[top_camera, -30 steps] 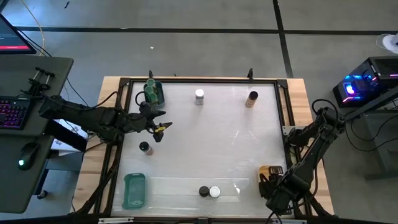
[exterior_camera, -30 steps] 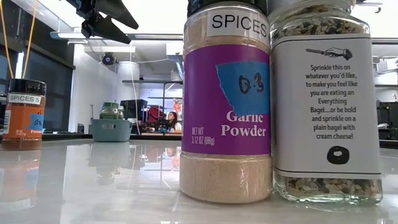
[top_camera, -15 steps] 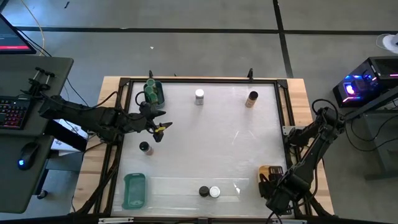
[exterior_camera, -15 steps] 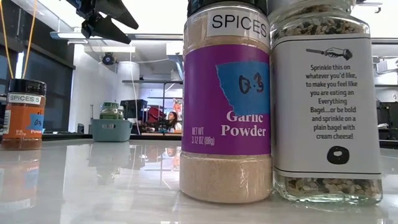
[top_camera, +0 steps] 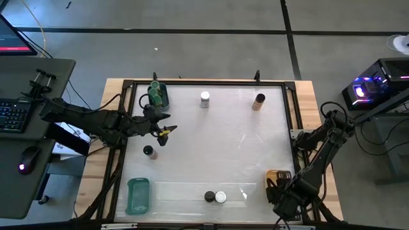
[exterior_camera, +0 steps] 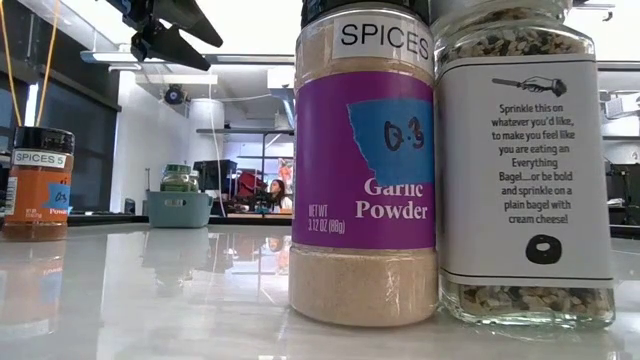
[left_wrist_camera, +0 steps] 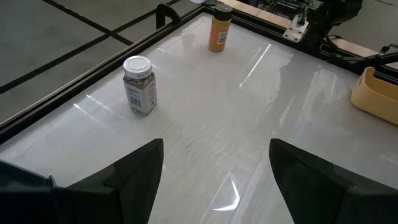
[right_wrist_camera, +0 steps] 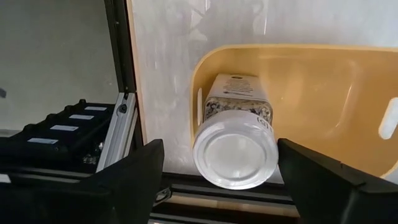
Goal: Sort spices by type
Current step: Put the middle left white seasoning bottle into the yellow bin, then put the top white seasoning bottle into the yellow bin
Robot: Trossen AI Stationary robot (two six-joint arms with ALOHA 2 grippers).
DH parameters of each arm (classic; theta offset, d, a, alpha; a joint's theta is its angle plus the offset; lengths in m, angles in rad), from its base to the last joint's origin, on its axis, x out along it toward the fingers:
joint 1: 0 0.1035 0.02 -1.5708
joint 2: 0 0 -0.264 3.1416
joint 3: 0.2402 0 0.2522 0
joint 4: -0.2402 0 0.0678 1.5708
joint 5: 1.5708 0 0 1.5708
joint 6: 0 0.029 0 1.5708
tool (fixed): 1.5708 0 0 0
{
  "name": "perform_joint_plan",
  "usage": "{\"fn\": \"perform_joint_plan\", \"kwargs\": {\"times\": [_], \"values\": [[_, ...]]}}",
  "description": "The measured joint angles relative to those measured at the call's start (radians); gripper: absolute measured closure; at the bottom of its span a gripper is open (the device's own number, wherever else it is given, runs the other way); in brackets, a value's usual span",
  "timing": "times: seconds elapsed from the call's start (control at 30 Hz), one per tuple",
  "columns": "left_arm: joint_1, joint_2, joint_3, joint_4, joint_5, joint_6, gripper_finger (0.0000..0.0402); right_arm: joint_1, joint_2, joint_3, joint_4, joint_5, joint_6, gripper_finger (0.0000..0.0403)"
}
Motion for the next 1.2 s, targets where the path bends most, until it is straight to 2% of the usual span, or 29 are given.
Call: {"fn": "perform_joint_plan", "kwargs": {"times": [0.3, 0.6, 0.73, 0.87, 0.93, 1.0, 1.13, 1.2], "values": [[0.000, 0.000, 0.000, 0.000, 0.000, 0.000, 0.0124, -0.041, -0.027, 0.000, -0.002, 0.016, -0.002, 0.0098], [0.000, 0.000, 0.000, 0.001, 0.000, 0.000, 0.0124, -0.092, -0.129, 0.000, 0.015, 0.134, 0.031, 0.0098], [0.000, -0.015, 0.047, -0.002, 0.027, 0.011, 0.0124, -0.210, -0.203, 0.000, 0.104, 0.303, 0.093, 0.0098], [0.000, -0.045, 0.126, 0.001, 0.042, 0.093, 0.0124, -0.373, -0.247, 0.000, 0.168, 0.535, 0.142, 0.0098], [0.000, -0.062, 0.157, 0.001, 0.042, 0.133, 0.0124, -0.457, -0.249, 0.000, 0.235, 0.636, 0.144, 0.0098], [0.000, -0.077, 0.179, 0.004, 0.041, 0.167, 0.0124, -0.540, -0.240, 0.000, 0.341, 0.683, 0.059, 0.0098], [0.000, -0.094, 0.183, -0.002, 0.041, 0.181, 0.0124, -0.679, -0.181, 0.000, 0.688, 0.675, -0.202, 0.0098], [0.000, -0.091, 0.183, -0.009, 0.043, 0.182, 0.0124, -0.724, -0.149, 0.000, 0.866, 0.660, -0.268, 0.0098]]}}
